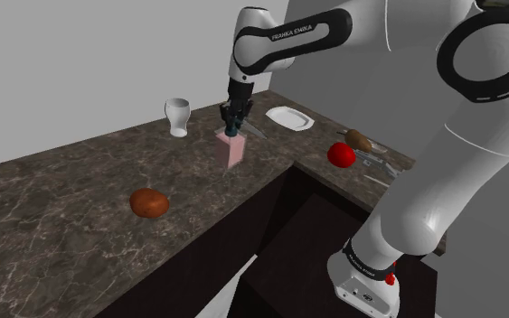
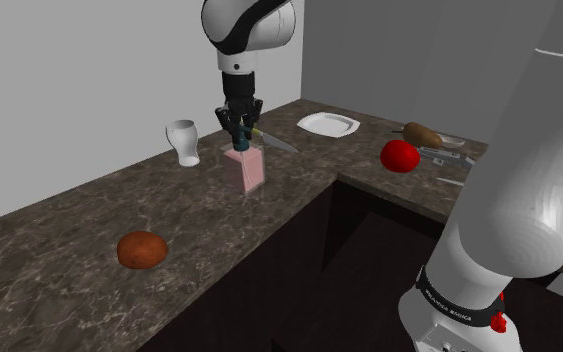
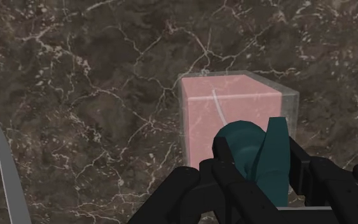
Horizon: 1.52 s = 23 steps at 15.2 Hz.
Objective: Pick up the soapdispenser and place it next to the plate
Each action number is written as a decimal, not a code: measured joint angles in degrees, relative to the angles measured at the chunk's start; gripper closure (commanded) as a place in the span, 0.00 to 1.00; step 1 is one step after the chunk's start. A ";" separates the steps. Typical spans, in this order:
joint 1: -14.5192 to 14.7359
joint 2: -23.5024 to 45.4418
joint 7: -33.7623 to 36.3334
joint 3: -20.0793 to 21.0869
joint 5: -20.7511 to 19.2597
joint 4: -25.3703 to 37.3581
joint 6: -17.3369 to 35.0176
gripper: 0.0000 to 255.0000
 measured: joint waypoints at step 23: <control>-0.06 -2.65 0.62 -0.07 -0.30 14.73 -17.37 1.00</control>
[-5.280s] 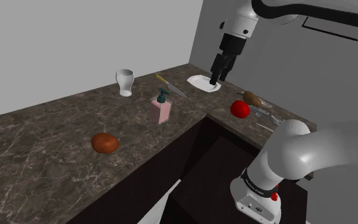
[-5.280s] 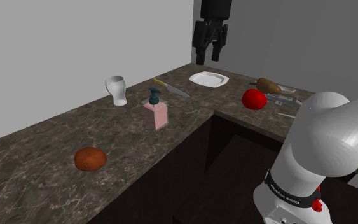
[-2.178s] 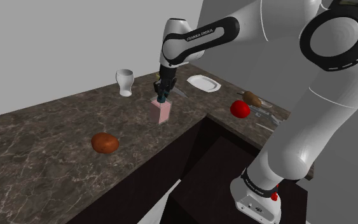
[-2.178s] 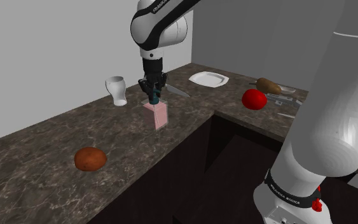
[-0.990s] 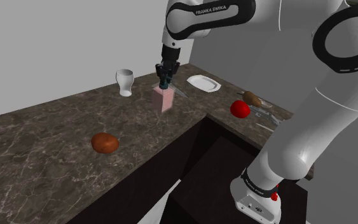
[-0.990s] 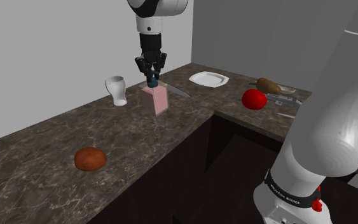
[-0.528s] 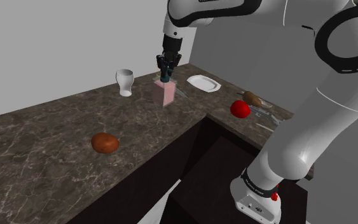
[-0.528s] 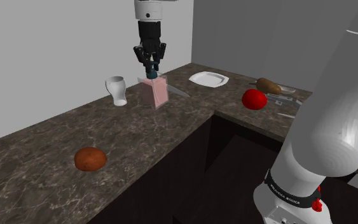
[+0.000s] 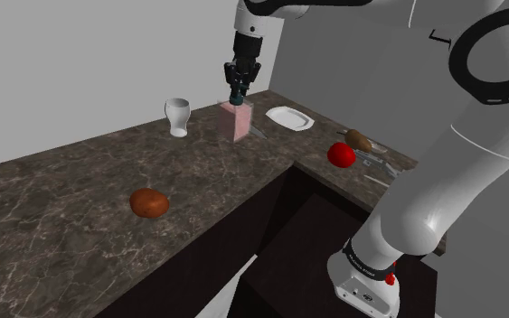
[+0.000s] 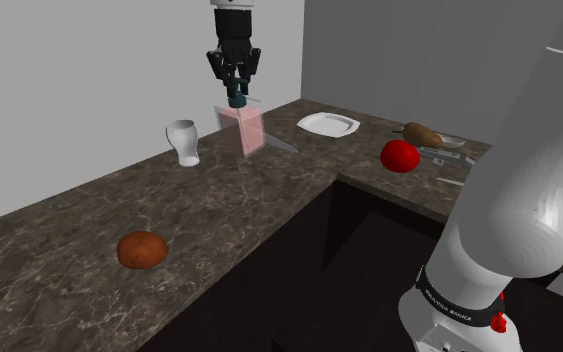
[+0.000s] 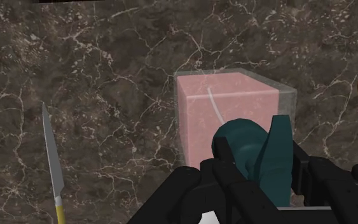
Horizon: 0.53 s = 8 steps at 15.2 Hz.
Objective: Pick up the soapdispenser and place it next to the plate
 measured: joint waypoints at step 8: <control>-0.01 0.62 0.22 -0.01 -0.02 7.11 -6.48 1.00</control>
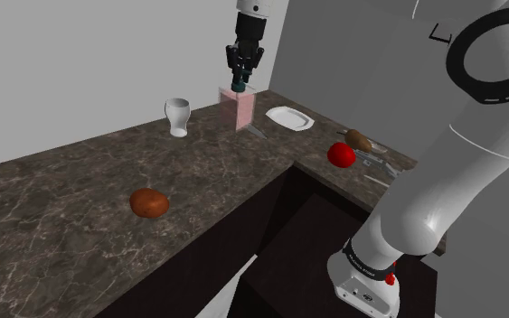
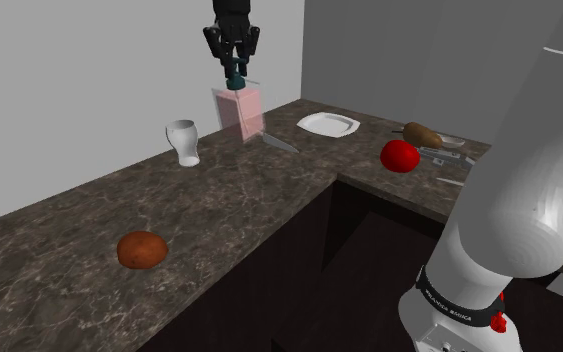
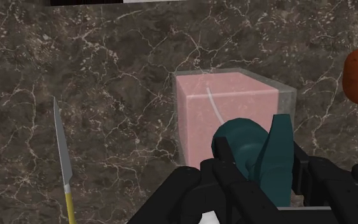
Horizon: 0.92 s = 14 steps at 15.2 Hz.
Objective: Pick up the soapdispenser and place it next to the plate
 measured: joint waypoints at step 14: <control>-2.14 0.46 -3.99 -2.22 -0.06 8.45 -8.15 1.00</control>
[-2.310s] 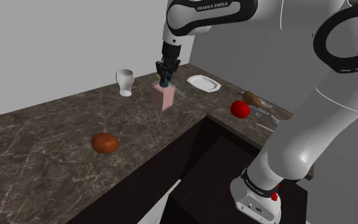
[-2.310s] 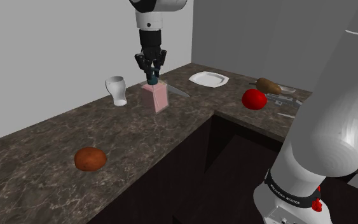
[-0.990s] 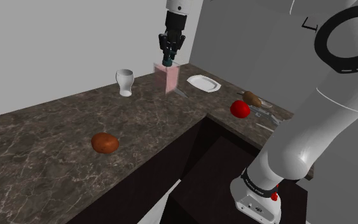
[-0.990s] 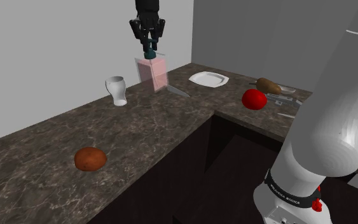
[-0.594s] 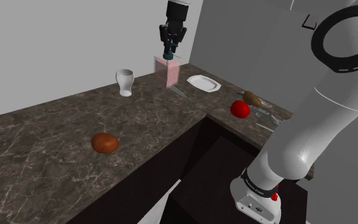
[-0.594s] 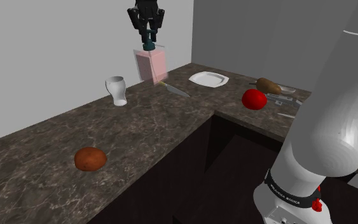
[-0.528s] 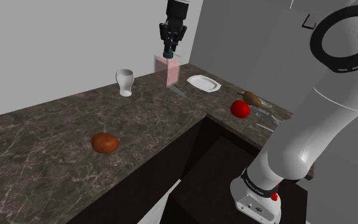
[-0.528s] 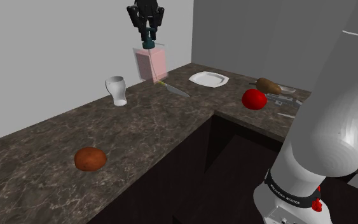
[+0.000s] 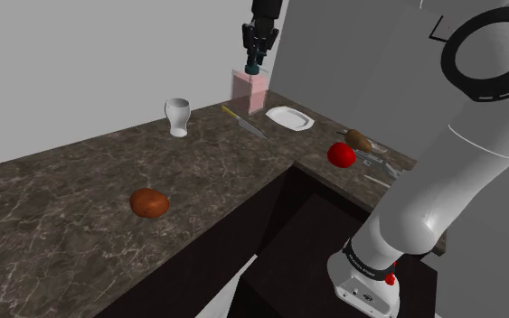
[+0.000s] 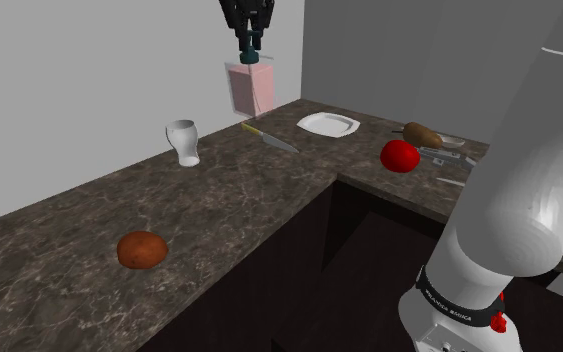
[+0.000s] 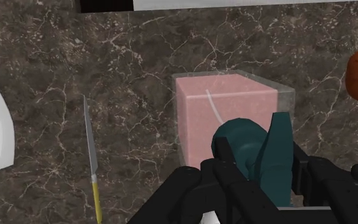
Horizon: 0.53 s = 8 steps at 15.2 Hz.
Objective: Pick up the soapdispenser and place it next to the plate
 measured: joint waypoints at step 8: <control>-4.85 -1.72 -10.35 -5.52 -0.43 -2.20 0.09 1.00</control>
